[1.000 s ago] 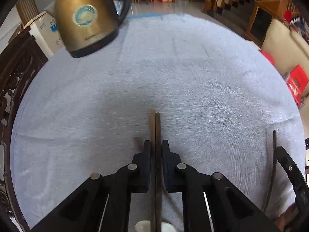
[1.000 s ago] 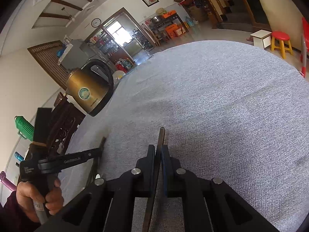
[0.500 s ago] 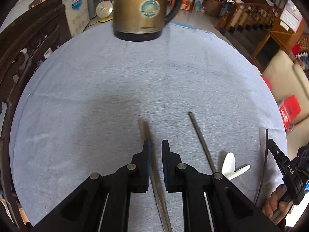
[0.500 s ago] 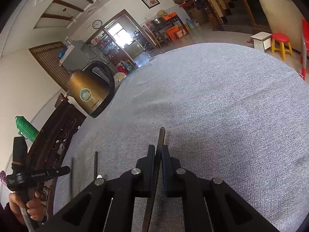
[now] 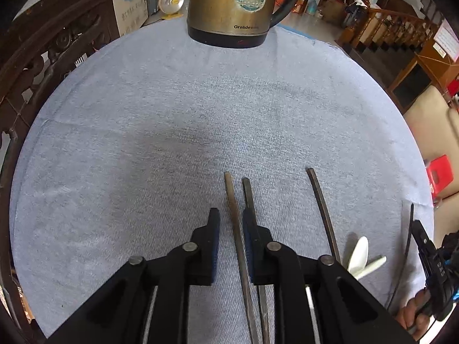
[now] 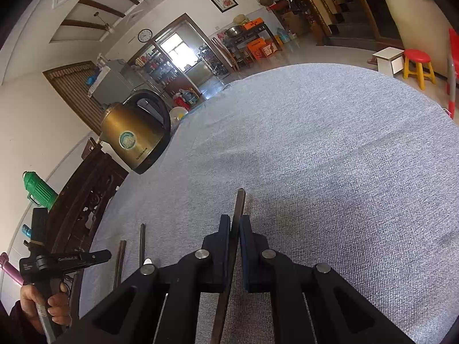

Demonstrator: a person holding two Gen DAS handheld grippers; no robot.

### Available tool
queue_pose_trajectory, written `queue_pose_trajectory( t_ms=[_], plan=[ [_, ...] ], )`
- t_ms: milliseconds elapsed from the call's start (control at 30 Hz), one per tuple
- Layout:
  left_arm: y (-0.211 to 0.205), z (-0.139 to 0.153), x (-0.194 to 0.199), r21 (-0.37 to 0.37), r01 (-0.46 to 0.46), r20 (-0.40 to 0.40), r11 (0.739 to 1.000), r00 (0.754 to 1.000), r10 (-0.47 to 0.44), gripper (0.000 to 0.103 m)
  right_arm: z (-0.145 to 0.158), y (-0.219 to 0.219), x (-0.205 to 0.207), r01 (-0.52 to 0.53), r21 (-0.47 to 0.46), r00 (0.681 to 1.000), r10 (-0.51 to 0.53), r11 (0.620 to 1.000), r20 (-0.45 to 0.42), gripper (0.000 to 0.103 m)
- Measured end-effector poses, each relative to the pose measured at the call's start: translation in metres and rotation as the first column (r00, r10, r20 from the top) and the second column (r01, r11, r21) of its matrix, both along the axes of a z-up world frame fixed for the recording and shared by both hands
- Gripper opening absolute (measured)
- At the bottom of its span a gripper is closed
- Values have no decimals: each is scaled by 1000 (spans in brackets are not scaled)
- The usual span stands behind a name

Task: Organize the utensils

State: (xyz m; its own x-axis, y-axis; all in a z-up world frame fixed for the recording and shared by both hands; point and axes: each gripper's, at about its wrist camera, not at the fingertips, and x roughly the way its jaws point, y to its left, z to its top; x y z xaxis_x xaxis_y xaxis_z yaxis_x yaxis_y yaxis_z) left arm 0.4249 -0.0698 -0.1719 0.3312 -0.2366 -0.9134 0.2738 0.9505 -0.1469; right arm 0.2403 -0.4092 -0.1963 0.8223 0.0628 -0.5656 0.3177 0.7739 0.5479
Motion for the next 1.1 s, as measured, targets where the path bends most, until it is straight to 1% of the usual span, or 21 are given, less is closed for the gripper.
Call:
queue_pose_trajectory(
  t_ms=[167, 233, 400, 533, 567, 600, 700, 733, 800, 933, 1100],
  plan=[
    [-8, -10, 17, -2, -29, -31, 1000, 999, 28, 20, 0, 0, 0, -2, 1, 1000, 2, 1000, -1, 7],
    [-9, -11, 21, 0, -36, -22, 999, 999, 36, 23, -1, 0, -1, -3, 1, 1000, 3, 1000, -2, 7],
    [-10, -13, 33, -13, -63, -8, 998, 998, 63, 24, -1, 0, 1, -7, 0, 1000, 7, 1000, -2, 7],
    [-7, -13, 36, -6, -59, 22, 998, 998, 59, 24, -1, 0, 1, -6, 0, 1000, 6, 1000, -2, 7],
    [-7, -13, 34, 1, -57, 29, 998, 998, 57, 23, -1, 0, 1, -6, 0, 1000, 6, 1000, -2, 7],
    [-5, -13, 31, 11, -59, 28, 998, 998, 59, 18, -1, 0, 1, -5, 0, 1000, 5, 1000, -2, 7],
    [6, -13, 29, -27, -56, 9, 998, 998, 56, 17, -1, 0, 2, -7, -1, 1000, 7, 1000, -2, 7],
    [8, -12, 28, -29, -50, 7, 998, 999, 50, 17, -1, 0, 2, -7, -1, 1000, 7, 1000, -2, 7],
    [8, -12, 26, -13, -46, 15, 999, 999, 46, 17, -1, 0, 2, -8, -2, 1000, 8, 1000, -4, 7],
    [-5, -11, 27, 21, -47, 35, 999, 998, 46, 18, -1, 0, 3, -8, -2, 1000, 8, 1000, -4, 7],
    [-24, -11, 18, 81, -22, 99, 996, 995, 14, 18, -1, 0, 4, -9, -2, 1000, 9, 1000, -3, 7]
  ],
)
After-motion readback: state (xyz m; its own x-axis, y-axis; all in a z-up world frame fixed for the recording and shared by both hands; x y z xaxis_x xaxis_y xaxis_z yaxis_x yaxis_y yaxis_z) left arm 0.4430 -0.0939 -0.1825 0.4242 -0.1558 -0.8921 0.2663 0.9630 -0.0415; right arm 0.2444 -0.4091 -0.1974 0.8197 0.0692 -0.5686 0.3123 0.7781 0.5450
